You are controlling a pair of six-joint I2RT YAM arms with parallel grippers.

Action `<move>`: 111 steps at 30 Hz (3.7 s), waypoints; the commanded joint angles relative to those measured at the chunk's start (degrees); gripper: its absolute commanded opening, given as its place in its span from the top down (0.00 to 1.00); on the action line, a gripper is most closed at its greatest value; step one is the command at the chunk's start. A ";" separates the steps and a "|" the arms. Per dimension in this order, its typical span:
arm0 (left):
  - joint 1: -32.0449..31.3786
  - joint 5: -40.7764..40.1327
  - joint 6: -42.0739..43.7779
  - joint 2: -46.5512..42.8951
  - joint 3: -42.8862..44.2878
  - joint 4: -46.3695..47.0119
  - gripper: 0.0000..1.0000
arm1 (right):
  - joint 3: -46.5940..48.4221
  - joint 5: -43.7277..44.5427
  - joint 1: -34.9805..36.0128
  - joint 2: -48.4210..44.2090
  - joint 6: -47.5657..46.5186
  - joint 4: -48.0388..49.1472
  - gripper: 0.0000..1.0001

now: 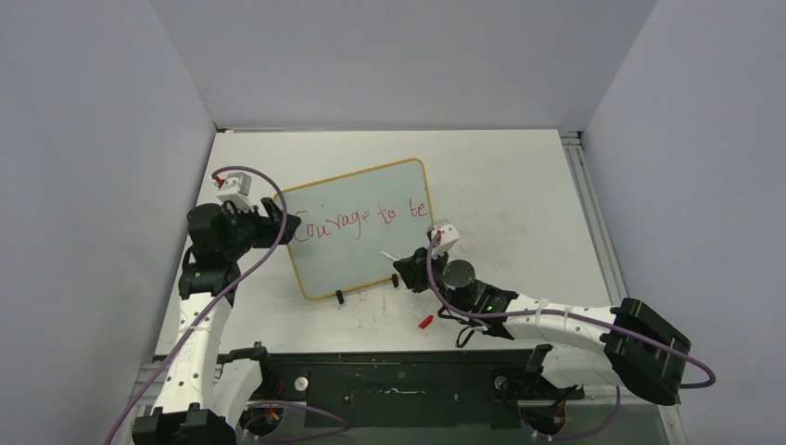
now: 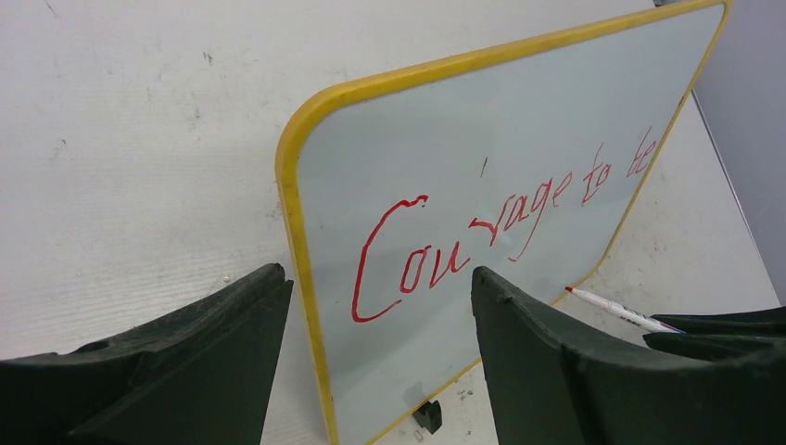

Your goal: Write a sentence on the whiteboard

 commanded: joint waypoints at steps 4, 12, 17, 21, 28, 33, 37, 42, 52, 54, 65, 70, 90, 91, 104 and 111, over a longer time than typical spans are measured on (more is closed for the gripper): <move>0.35 0.92 -0.04 -0.52 1.16 1.93 0.30 | 2.45 1.52 -1.02 3.64 0.54 8.16 0.95; 0.40 0.96 -0.01 -0.36 1.24 1.90 0.30 | 1.81 1.94 -1.44 5.57 0.36 10.93 0.95; 0.40 0.96 -0.01 -0.41 1.19 1.84 0.30 | 0.87 2.84 -1.61 6.25 0.26 10.82 0.95; 0.35 0.96 -0.01 -0.50 1.17 1.81 0.30 | 0.19 3.21 -1.71 6.77 0.28 10.80 0.95; 0.35 1.05 -0.01 -0.61 1.10 1.81 0.30 | -1.03 3.78 -1.71 7.47 0.18 10.00 0.95; 0.35 1.14 -0.01 -0.69 1.11 1.85 0.30 | -3.09 3.98 -1.72 6.43 0.69 8.53 0.95; 0.35 1.14 -0.01 -0.69 1.13 1.90 0.30 | -4.47 4.59 -1.72 5.21 1.26 7.70 0.95; 0.40 1.19 -0.10 -0.70 1.17 1.91 0.30 | -5.02 4.29 -1.67 2.85 1.57 6.41 0.95; 0.38 1.01 -0.07 -0.69 1.15 1.91 0.30 | -2.86 3.71 -2.24 -0.38 0.37 6.22 0.95; 0.40 1.01 -0.09 -0.69 1.12 1.95 0.30 | -2.31 3.58 -2.83 0.39 0.20 6.43 0.95; 0.39 1.01 -0.01 -0.61 1.17 1.90 0.30 | -0.98 0.71 -5.20 4.55 0.00 9.60 0.95; 0.37 1.03 -0.01 -0.63 1.23 1.90 0.30 | -1.18 0.22 -5.23 5.53 0.30 9.53 0.95; 0.35 1.05 -0.01 -0.61 1.23 1.95 0.30 | -6.44 -1.28 -3.10 6.35 4.47 8.48 0.95; 0.41 1.05 -0.01 -0.61 1.26 1.98 0.30 | -6.38 -1.60 -2.92 6.88 4.52 8.68 0.95; 0.35 0.89 -0.01 -0.60 1.23 1.92 0.30 | -4.74 -1.83 0.03 5.86 4.77 8.25 0.95; 0.41 0.85 0.07 -0.61 1.19 1.81 0.30 | -3.24 2.01 -0.53 -3.25 2.69 1.34 0.95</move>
